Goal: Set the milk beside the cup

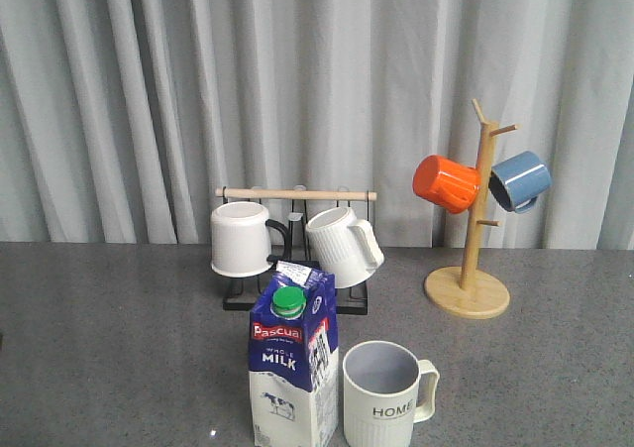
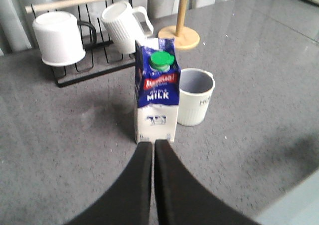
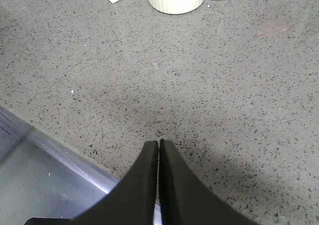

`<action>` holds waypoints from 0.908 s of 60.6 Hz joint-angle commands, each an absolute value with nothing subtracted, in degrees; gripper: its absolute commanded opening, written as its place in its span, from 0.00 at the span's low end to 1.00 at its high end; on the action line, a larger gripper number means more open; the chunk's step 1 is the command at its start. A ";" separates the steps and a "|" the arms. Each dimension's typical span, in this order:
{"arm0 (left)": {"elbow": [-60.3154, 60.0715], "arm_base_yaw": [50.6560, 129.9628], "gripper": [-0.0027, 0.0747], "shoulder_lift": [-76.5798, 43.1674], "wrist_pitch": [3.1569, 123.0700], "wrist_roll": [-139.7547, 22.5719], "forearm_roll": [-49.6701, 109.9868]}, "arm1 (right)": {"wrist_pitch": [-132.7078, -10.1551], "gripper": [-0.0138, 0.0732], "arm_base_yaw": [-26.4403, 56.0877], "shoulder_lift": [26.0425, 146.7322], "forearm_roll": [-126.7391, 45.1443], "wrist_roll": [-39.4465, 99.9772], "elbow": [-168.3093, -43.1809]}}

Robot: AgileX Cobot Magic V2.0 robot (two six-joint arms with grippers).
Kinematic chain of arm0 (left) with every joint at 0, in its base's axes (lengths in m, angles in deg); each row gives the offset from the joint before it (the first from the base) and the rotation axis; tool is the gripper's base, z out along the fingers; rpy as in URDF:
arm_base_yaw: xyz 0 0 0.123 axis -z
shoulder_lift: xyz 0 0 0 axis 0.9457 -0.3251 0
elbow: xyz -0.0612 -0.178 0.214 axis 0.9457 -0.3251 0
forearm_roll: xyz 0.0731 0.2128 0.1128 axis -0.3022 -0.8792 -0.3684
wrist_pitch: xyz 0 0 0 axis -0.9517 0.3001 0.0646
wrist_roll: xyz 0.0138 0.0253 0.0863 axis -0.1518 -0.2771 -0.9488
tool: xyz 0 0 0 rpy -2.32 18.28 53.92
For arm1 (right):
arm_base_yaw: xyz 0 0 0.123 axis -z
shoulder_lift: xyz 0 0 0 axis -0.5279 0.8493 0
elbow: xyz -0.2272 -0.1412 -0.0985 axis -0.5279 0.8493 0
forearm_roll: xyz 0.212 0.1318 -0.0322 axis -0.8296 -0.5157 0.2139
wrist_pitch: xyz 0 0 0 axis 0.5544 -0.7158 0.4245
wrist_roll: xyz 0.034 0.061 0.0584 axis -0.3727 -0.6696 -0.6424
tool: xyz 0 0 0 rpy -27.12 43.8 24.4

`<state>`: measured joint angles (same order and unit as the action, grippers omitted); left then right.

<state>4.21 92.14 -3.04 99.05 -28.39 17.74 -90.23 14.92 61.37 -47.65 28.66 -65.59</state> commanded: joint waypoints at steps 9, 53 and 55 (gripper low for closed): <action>4.50 92.28 0.03 1.87 98.87 -28.43 15.71 | -86.73 0.15 15.13 61.55 -48.40 28.83 -67.25; -52.36 88.68 0.03 23.04 32.83 -18.79 10.48 | -86.98 0.15 15.13 61.55 -48.44 28.83 -67.25; -54.91 87.70 0.03 25.15 32.83 -18.79 13.60 | -86.98 0.15 15.13 61.55 -48.44 28.83 -67.25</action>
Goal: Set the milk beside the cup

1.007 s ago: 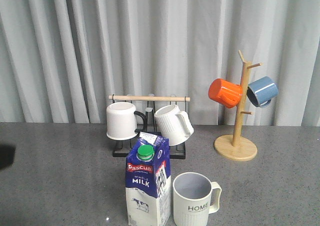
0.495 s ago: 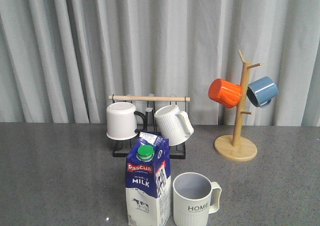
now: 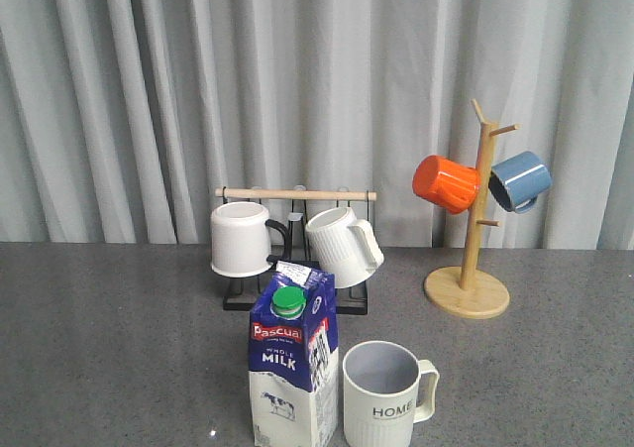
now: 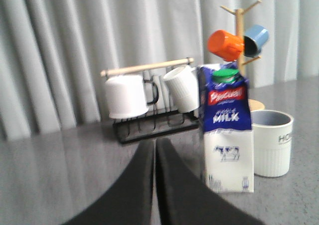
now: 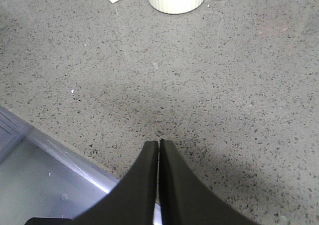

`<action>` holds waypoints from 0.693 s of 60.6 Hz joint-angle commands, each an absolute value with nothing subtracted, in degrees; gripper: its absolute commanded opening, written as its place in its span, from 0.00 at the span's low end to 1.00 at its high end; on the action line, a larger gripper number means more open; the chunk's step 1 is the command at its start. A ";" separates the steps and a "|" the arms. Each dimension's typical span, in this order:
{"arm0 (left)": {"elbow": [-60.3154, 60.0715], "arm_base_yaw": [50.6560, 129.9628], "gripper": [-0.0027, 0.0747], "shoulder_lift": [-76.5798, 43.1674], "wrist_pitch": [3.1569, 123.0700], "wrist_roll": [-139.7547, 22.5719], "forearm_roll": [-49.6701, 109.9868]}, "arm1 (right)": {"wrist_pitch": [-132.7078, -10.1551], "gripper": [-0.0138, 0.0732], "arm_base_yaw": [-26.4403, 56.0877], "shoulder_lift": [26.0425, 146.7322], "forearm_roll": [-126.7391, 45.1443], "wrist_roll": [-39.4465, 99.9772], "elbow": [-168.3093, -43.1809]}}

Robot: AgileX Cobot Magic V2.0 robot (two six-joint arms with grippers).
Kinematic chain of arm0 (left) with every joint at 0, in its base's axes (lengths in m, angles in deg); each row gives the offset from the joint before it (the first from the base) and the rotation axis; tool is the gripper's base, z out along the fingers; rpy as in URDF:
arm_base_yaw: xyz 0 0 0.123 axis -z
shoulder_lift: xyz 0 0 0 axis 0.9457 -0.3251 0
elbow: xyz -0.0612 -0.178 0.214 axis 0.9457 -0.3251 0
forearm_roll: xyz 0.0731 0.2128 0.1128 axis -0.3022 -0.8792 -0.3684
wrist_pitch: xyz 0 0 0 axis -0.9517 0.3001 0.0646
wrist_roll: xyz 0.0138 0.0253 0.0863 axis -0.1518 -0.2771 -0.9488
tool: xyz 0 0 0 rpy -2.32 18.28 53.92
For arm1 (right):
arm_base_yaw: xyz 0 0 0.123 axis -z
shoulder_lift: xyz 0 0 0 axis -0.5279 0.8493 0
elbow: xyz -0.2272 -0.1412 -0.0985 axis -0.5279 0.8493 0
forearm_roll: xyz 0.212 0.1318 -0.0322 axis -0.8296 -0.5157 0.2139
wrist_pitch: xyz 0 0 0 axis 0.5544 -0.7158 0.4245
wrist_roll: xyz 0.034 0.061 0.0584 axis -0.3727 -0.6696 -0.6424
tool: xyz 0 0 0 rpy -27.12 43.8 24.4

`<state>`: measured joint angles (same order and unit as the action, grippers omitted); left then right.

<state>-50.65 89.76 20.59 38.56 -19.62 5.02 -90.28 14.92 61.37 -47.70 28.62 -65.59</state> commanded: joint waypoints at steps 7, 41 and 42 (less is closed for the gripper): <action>-60.64 85.07 0.03 31.72 35.05 -19.43 18.36 | -86.98 0.15 15.13 61.55 -48.44 28.83 -67.25; -60.11 76.18 0.03 41.68 49.17 -28.30 10.99 | -87.18 0.15 15.13 61.55 -48.44 28.83 -67.25; -60.11 76.03 0.03 41.68 49.17 -28.19 11.04 | -87.18 0.15 15.13 61.55 -48.44 28.83 -67.25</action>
